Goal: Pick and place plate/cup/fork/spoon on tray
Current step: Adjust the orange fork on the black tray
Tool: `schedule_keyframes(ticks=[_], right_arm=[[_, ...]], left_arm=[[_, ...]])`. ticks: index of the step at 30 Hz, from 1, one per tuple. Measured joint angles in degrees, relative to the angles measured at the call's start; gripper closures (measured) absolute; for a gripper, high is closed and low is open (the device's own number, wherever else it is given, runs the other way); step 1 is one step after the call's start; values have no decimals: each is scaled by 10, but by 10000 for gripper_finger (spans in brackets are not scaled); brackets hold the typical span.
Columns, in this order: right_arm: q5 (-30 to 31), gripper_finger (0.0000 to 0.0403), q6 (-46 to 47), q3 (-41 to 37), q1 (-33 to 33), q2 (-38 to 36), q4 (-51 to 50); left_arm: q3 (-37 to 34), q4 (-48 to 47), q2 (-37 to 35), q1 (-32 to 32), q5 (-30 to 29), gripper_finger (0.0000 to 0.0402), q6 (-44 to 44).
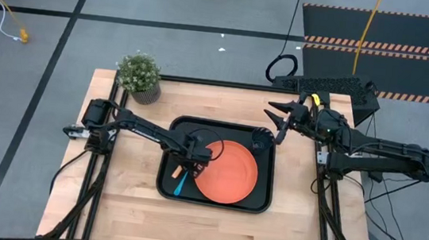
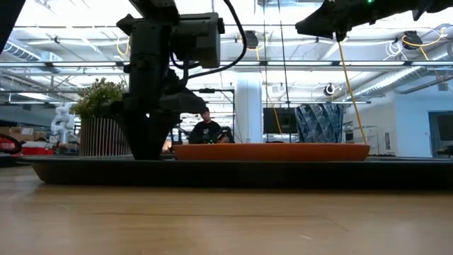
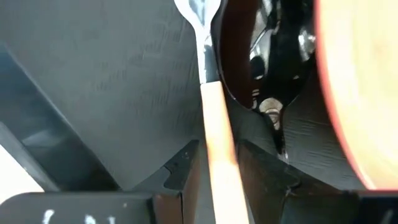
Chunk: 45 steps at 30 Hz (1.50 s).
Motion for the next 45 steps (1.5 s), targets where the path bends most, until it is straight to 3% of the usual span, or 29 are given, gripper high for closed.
schedule_keyframes(ticks=[15,24,34,39,45], right_arm=[[0,273,5,0,0,0,-10],[0,273,-4,0,0,0,-10],[0,273,-5,0,0,0,-10],[0,273,-5,0,0,0,-10],[0,273,-5,0,0,0,-10]], left_arm=[[0,-50,0,-17,1,292,-51],[0,-43,-3,-16,7,392,-68],[1,-42,-3,-15,7,398,-68],[1,-42,-2,-13,0,369,-63],[0,-38,-5,-11,2,301,-59]])
